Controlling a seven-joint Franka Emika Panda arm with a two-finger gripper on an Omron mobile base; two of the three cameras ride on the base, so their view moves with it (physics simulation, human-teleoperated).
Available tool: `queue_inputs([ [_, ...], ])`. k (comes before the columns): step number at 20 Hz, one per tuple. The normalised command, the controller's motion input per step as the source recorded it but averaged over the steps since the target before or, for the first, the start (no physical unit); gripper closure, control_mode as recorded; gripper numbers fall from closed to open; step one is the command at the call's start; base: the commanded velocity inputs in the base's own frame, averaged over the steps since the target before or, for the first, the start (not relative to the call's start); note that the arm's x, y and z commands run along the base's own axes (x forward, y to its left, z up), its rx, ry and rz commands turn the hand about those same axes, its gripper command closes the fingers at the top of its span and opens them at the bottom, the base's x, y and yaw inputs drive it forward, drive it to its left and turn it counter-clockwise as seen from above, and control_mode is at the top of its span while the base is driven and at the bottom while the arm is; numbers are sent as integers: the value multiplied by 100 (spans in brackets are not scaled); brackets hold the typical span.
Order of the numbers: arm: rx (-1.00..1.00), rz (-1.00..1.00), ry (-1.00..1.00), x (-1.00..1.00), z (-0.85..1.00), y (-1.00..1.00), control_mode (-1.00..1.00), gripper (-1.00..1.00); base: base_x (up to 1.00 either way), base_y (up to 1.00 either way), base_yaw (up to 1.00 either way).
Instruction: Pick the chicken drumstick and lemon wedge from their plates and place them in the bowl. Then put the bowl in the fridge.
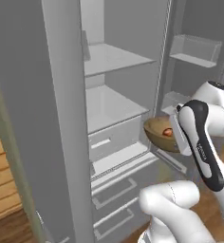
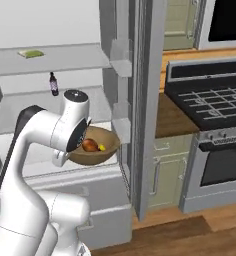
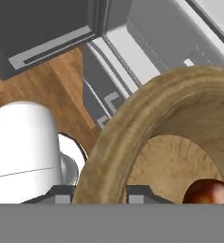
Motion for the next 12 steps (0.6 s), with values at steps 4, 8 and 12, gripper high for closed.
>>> queue_inputs([
  [4, 0, 0, 0, 0, 0, 0, 100, 100, 14, -3, 70],
  [8, 0, 0, 0, 0, 0, 0, 100, 100, -8, 4, 38],
  [12, 0, 0, 0, 0, 0, 0, 100, 100, 8, -12, 47],
])
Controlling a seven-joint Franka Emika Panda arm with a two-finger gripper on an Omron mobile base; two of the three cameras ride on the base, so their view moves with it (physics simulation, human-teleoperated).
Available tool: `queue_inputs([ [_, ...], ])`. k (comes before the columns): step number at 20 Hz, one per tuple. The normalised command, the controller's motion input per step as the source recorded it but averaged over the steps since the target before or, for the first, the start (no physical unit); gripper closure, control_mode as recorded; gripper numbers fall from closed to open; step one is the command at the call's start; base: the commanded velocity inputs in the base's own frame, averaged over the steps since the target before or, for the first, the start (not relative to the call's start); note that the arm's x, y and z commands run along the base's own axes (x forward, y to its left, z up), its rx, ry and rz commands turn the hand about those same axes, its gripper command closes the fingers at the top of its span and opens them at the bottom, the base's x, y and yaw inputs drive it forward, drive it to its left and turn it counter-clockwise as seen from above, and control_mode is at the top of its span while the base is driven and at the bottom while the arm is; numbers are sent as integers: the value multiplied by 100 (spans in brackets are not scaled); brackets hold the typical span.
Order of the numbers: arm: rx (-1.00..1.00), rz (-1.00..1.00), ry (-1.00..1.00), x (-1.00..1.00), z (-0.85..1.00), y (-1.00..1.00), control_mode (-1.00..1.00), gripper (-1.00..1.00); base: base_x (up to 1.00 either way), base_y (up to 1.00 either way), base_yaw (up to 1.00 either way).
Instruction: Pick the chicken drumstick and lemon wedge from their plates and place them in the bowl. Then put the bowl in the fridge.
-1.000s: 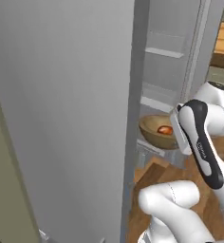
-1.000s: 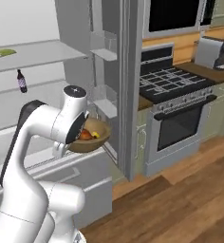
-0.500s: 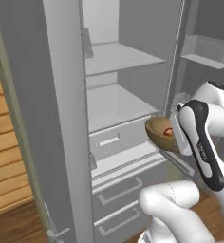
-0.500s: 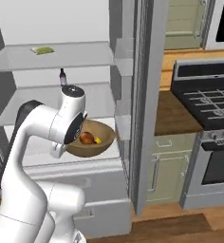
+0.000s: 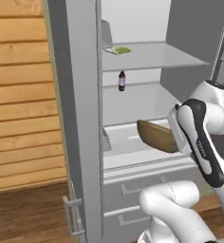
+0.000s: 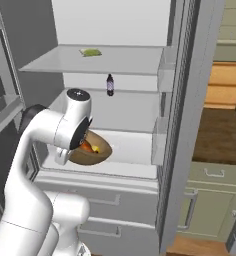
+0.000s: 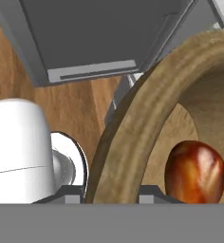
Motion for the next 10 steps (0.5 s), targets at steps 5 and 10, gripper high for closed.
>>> queue_inputs([
  [5, 0, 0, 0, 0, 0, 0, 100, 100, 13, -40, 37],
  [10, 0, 0, 0, 0, 0, 0, 100, 100, 25, -21, 5],
])
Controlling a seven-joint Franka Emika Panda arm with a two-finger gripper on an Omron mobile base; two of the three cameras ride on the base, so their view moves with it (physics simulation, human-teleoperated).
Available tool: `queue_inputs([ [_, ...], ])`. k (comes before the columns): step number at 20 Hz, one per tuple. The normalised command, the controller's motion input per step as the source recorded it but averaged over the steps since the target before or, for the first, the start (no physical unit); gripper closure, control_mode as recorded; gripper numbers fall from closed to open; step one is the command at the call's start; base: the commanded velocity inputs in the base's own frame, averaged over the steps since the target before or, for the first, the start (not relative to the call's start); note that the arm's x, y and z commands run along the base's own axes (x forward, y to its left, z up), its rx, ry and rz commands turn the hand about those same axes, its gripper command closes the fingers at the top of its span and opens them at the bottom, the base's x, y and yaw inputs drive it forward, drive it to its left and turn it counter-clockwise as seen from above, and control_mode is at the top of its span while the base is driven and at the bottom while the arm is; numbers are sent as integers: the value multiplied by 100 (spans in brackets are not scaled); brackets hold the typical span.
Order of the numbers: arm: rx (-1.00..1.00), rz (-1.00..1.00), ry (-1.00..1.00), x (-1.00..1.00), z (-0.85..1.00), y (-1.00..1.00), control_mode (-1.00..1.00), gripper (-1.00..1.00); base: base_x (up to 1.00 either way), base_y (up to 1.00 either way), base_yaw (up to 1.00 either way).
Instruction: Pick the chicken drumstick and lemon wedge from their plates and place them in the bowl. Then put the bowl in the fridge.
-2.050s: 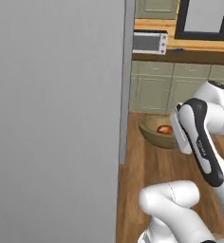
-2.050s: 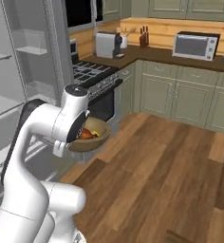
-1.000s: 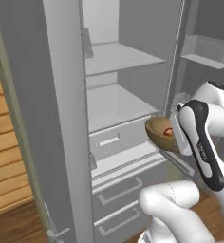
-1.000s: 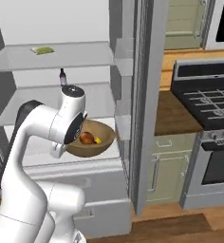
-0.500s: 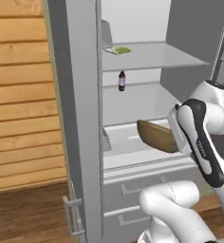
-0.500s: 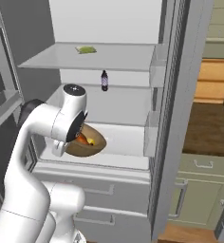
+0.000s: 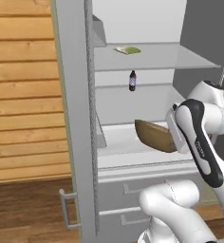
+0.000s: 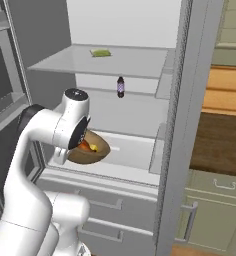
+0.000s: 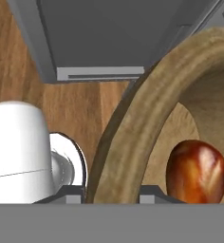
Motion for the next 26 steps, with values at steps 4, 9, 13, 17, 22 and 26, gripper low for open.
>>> queue_inputs([
  [4, 0, 0, 0, 0, 0, 0, 100, 100, 39, 0, -12],
  [9, 0, 0, 0, 0, 0, 0, 100, 100, 43, 6, -41],
  [13, 0, 0, 0, 0, 0, 0, 100, 100, 48, 29, -20],
  [17, 0, 0, 0, 0, 0, 0, 100, 100, 37, 18, 1],
  [22, 0, 0, 0, 0, 0, 0, 100, 100, 14, 16, 4],
  [26, -7, 0, -3, -41, 0, 7, -100, 100, -5, 2, 0],
])
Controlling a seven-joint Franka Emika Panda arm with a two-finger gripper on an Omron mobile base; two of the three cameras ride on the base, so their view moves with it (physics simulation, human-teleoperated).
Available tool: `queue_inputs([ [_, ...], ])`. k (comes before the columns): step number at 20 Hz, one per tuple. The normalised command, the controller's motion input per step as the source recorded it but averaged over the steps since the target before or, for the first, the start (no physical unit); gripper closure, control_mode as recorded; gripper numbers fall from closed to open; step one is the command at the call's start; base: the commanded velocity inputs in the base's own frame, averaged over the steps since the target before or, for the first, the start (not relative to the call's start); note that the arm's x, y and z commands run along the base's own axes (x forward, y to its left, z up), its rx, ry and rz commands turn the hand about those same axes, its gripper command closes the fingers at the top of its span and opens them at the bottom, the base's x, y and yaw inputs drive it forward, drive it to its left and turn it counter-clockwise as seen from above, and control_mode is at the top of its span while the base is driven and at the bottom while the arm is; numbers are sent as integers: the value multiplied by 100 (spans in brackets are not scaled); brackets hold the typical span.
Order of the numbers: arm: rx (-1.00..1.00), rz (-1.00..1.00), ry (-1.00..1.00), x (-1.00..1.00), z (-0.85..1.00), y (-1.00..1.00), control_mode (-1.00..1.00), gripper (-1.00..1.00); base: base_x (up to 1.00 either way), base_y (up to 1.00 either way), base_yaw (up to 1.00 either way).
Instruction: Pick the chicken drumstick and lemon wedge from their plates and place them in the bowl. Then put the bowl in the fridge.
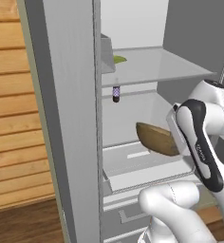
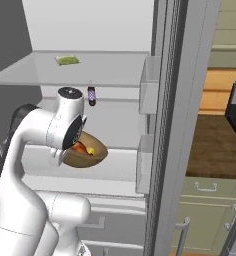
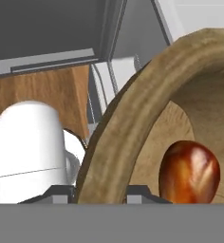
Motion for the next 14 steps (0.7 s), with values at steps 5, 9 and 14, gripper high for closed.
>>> queue_inputs([
  [5, -12, 0, -14, -68, 0, 8, -100, 100, 0, 0, 0],
  [9, -9, 6, -28, -12, 14, 0, -100, 100, 0, 0, 0],
  [14, 0, 15, -6, 54, 14, -14, -100, 100, 0, 0, 0],
])
